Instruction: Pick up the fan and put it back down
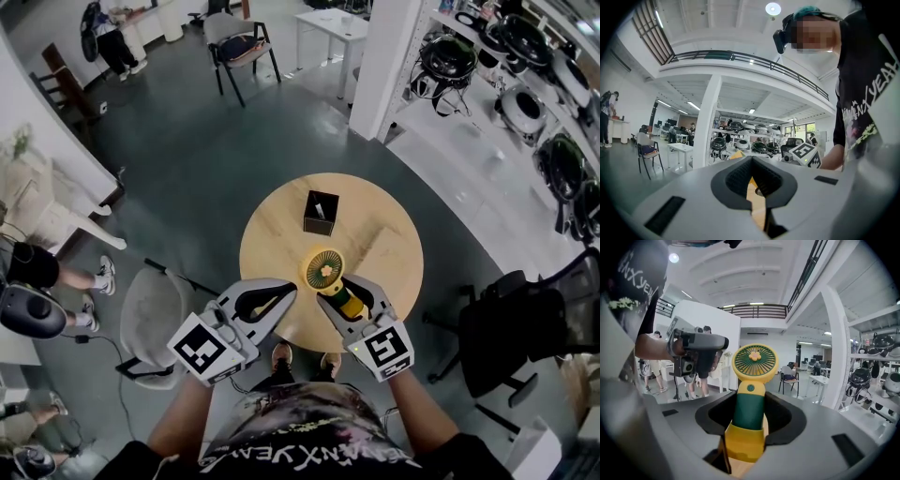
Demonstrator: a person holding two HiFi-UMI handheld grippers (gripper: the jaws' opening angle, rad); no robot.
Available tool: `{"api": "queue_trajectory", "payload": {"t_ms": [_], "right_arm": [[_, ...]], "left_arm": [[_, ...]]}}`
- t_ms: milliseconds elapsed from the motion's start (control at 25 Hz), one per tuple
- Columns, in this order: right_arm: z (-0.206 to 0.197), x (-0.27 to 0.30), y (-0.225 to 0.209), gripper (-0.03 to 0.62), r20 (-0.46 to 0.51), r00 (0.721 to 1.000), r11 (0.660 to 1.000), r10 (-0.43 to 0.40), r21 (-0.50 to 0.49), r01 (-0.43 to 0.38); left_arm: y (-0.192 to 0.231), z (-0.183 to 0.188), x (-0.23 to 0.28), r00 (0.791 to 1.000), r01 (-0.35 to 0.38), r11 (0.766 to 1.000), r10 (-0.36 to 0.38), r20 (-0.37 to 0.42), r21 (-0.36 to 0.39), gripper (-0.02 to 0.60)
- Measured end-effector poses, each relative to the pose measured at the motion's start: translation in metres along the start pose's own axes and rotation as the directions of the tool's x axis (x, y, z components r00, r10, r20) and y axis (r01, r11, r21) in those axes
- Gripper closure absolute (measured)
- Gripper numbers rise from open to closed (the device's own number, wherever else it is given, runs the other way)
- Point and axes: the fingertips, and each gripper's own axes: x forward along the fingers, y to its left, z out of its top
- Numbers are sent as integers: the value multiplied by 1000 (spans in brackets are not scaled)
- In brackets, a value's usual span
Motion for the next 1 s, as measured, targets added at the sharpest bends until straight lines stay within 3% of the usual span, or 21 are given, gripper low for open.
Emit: {"api": "queue_trajectory", "payload": {"t_ms": [560,1000], "right_arm": [[79,-35,9,408,205,978,999,26,-49,-16],[106,-62,13,408,287,957,998,43,-65,-25]], "left_arm": [[-1,3,0,1000,4,1000,-4,12,3,569],[-4,5,3,1000,12,1000,-12,21,6,569]]}}
